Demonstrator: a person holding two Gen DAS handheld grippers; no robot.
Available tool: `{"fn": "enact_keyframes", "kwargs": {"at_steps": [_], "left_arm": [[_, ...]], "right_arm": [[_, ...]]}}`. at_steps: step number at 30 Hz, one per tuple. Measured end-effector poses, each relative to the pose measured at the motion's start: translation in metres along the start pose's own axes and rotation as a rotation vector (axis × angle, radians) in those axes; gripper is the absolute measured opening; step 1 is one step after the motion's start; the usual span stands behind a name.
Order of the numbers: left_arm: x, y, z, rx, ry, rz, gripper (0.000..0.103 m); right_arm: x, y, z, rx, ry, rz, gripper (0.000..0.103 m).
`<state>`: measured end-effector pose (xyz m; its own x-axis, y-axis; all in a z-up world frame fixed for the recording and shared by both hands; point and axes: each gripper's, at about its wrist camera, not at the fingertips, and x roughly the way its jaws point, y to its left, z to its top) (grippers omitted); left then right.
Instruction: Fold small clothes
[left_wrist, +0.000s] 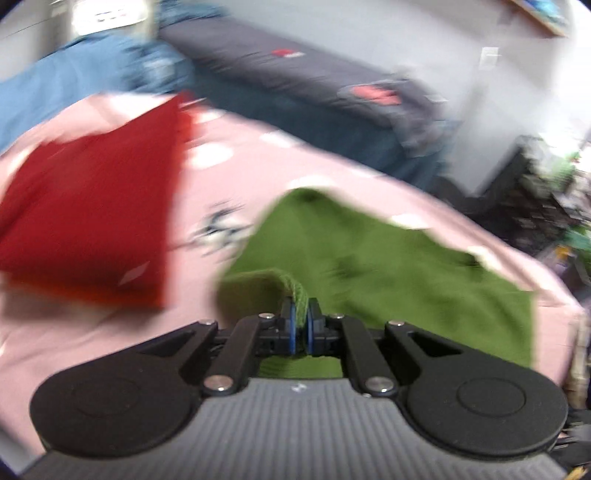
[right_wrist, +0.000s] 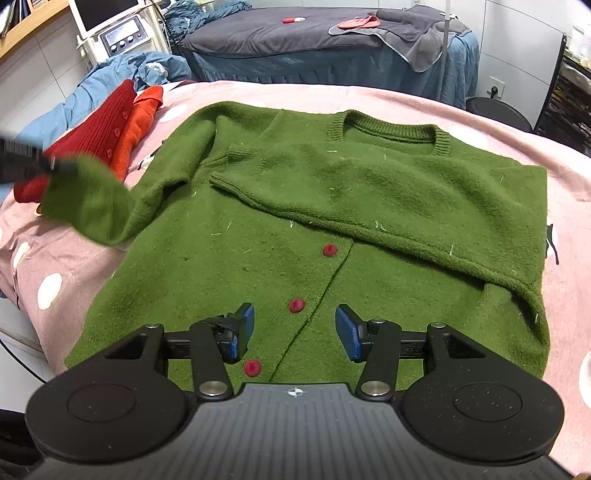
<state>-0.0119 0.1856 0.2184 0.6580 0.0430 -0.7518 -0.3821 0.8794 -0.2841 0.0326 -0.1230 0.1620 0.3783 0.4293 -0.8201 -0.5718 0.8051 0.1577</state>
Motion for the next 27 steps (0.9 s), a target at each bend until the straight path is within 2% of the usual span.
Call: {"fn": "enact_keyframes", "kwargs": {"at_steps": [2, 5, 7, 10, 13, 15, 16, 17, 19, 21, 23, 25, 27], "left_arm": [[0.006, -0.035, 0.005, 0.032, 0.007, -0.097, 0.005], [0.021, -0.089, -0.002, 0.093, 0.034, -0.204, 0.005], [0.038, -0.121, -0.014, 0.147, 0.080, -0.252, 0.005], [0.069, -0.154, -0.037, 0.237, 0.167, -0.280, 0.007], [0.096, -0.167, -0.060, 0.289, 0.276, -0.269, 0.017], [0.109, -0.166, -0.074, 0.326, 0.330, -0.249, 0.031], [0.113, -0.164, -0.080, 0.352, 0.353, -0.227, 0.055], [0.117, -0.161, -0.087, 0.374, 0.374, -0.190, 0.074], [0.120, -0.149, -0.096, 0.398, 0.388, -0.127, 0.077], [0.109, -0.136, -0.106, 0.395, 0.394, -0.098, 0.079], [0.104, -0.119, -0.111, 0.380, 0.388, -0.078, 0.086], [0.102, -0.108, -0.111, 0.375, 0.387, -0.047, 0.087], [0.099, -0.098, -0.113, 0.365, 0.396, -0.026, 0.087]], "right_arm": [[-0.001, -0.003, 0.001, 0.011, -0.008, -0.014, 0.083], [-0.007, -0.012, 0.003, 0.041, -0.030, -0.042, 0.083], [-0.010, -0.021, 0.003, 0.066, -0.040, -0.064, 0.083], [-0.015, -0.036, 0.001, 0.120, -0.044, -0.090, 0.083], [-0.017, -0.050, -0.004, 0.176, -0.032, -0.111, 0.083], [-0.018, -0.056, -0.008, 0.197, -0.022, -0.121, 0.083], [-0.017, -0.057, -0.009, 0.201, -0.020, -0.120, 0.083], [-0.017, -0.059, -0.010, 0.204, -0.019, -0.115, 0.083], [-0.015, -0.060, -0.010, 0.205, -0.018, -0.095, 0.083], [-0.010, -0.058, -0.007, 0.181, -0.025, -0.065, 0.083], [-0.004, -0.050, -0.001, 0.127, -0.036, -0.032, 0.083], [0.008, -0.046, 0.008, 0.085, -0.039, -0.004, 0.083], [0.024, -0.046, 0.017, 0.113, -0.028, 0.014, 0.083]]}}
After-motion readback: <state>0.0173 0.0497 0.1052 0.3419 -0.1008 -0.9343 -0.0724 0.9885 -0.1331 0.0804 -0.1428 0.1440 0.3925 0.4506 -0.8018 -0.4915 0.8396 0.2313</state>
